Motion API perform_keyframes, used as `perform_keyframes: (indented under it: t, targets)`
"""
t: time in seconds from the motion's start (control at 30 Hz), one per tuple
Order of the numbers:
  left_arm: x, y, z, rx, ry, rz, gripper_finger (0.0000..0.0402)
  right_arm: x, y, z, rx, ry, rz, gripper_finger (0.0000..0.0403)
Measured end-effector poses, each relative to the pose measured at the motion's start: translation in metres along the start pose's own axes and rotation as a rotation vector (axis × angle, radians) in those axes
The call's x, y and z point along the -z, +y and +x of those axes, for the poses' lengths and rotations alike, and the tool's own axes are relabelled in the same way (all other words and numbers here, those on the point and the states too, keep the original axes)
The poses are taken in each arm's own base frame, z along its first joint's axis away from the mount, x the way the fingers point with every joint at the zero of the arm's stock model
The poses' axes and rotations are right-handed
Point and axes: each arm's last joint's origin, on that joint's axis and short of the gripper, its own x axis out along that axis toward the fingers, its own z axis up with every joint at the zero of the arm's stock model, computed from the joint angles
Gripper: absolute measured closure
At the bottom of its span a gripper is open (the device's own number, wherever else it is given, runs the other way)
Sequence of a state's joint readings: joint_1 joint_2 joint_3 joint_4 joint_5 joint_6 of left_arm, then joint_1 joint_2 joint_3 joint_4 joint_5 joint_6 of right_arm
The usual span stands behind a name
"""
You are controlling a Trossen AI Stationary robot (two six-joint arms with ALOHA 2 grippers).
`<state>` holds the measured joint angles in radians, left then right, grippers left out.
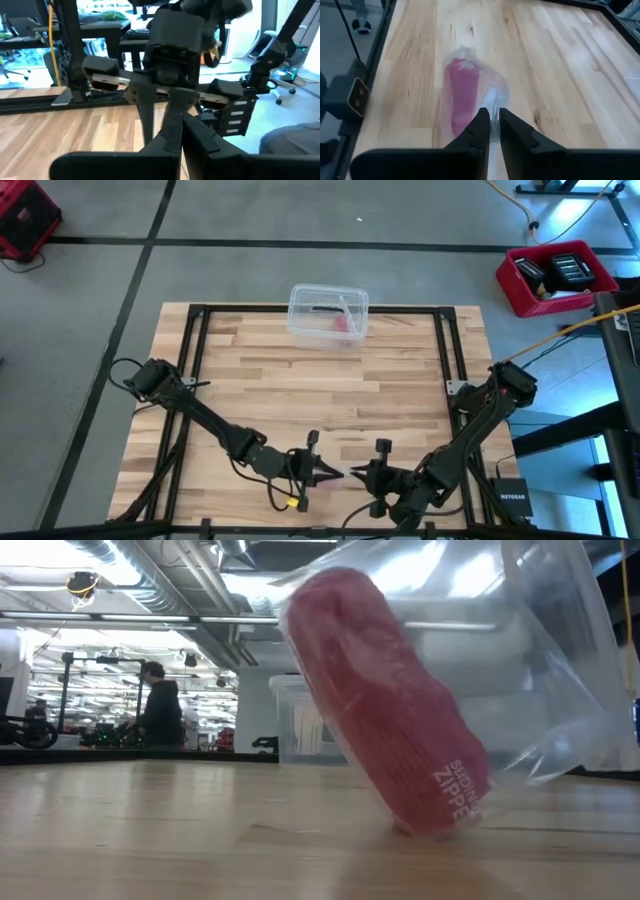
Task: Roll bandage
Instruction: Close the transparent zip bag
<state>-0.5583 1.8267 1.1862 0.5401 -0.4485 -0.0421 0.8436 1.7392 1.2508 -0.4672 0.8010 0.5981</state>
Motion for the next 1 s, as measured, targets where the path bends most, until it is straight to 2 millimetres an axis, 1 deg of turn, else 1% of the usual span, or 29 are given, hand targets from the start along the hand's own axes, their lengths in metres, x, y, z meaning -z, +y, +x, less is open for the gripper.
perform_keyframes:
  t: [0.1,0.17,0.23,0.3,0.4,0.47,0.53,0.6,0.67,0.7,0.83,0.87,1.0]
  targets:
    - [0.001,0.001,0.0,-0.001,0.007,-0.004,0.0401,-0.001,0.001,0.0,-0.005,-0.007,0.008,0.0369]
    - [0.003,0.002,0.001,-0.007,0.027,-0.047,0.0401,-0.001,0.001,0.0,-0.013,-0.004,0.01,0.0369]
    - [0.005,0.005,0.002,-0.015,0.053,-0.055,0.0396,-0.001,0.001,0.0,-0.021,0.0,0.009,0.0368]
    - [0.007,0.008,0.003,-0.022,0.076,-0.058,0.0382,-0.001,0.002,0.0,-0.033,0.003,0.012,0.0367]
    - [0.006,0.013,0.008,-0.026,0.193,-0.043,0.0345,-0.001,0.002,0.0,-0.037,0.007,0.012,0.0367]
    - [-0.002,0.012,0.01,-0.03,0.252,0.004,0.0318,-0.001,0.002,0.0,-0.038,0.007,0.012,0.0367]
    - [-0.018,0.01,0.012,-0.025,0.267,0.042,0.0296,-0.001,0.002,0.0,-0.039,0.008,0.011,0.0367]
    - [-0.035,0.008,0.012,-0.02,0.273,0.054,0.0282,-0.001,0.002,0.0,-0.041,0.011,0.012,0.0367]
    - [-0.041,0.007,0.017,-0.026,0.306,0.063,0.0277,-0.002,0.001,0.002,-0.049,0.02,0.011,0.0367]
    - [-0.042,0.006,0.02,-0.026,0.324,0.072,0.0276,-0.002,0.001,0.002,-0.054,0.023,0.01,0.0367]
    - [-0.019,-0.002,0.044,-0.009,0.425,0.111,0.0274,-0.003,-0.001,0.004,-0.058,0.031,0.003,0.0367]
    - [-0.017,-0.004,0.048,-0.01,0.44,0.117,0.0274,-0.003,-0.002,0.005,-0.058,0.034,0.005,0.0367]
    - [-0.022,-0.008,0.058,-0.013,0.468,0.129,0.0274,-0.003,-0.002,0.005,-0.066,0.038,0.005,0.0367]
